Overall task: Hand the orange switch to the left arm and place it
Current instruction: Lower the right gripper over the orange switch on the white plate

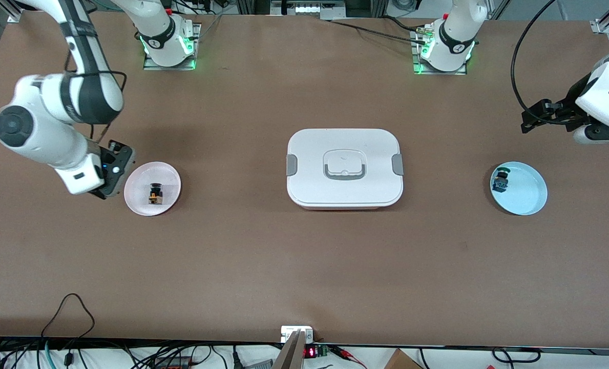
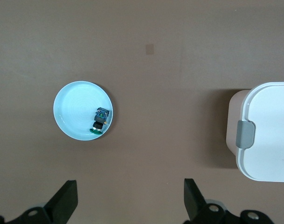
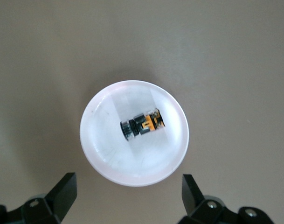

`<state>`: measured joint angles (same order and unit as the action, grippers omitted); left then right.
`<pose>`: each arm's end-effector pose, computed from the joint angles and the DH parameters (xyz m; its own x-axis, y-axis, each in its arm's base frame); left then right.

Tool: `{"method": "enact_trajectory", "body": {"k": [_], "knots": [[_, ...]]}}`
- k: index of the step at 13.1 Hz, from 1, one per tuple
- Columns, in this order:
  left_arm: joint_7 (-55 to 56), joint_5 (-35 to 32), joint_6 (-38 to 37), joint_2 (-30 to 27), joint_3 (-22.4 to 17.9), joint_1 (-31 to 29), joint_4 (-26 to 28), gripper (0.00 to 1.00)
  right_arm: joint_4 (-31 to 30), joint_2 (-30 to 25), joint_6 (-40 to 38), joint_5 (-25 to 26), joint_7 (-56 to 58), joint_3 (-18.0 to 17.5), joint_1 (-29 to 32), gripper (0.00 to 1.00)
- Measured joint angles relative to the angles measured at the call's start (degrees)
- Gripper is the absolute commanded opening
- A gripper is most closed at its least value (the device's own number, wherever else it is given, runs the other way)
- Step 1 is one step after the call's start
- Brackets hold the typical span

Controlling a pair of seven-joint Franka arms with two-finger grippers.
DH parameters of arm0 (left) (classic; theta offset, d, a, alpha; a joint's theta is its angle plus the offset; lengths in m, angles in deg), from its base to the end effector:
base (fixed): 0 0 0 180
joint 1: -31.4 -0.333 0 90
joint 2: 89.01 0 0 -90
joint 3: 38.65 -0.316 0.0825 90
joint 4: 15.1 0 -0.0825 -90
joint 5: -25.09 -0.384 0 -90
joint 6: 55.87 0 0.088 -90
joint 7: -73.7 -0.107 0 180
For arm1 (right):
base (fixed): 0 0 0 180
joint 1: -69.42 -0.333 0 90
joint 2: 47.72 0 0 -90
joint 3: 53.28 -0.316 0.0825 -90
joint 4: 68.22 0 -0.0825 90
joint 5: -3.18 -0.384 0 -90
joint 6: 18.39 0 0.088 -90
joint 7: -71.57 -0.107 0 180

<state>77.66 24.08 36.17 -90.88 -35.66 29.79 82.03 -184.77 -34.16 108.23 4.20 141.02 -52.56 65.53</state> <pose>0.5438 -0.0117 0.5867 0.9975 0.0445 -0.0548 0.0433 -0.9988 -0.0231 0.5816 0.0318 0.3244 0.2868 0.9573 -0.0369 0.9561 -0.2884 -0.0513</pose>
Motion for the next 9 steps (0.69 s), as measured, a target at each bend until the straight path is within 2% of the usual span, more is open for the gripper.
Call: {"method": "enact_trajectory", "body": {"k": [4, 9], "knots": [[0.0, 0.0, 0.0, 0.0, 0.0, 0.0, 0.0, 1.00, -2.0, 4.6, 8.6, 0.0, 8.7, 0.0, 0.0, 1.00], [0.0, 0.0, 0.0, 0.0, 0.0, 0.0, 0.0, 1.00, -2.7, 8.0, 11.8, 0.0, 11.4, 0.0, 0.0, 1.00]]}}
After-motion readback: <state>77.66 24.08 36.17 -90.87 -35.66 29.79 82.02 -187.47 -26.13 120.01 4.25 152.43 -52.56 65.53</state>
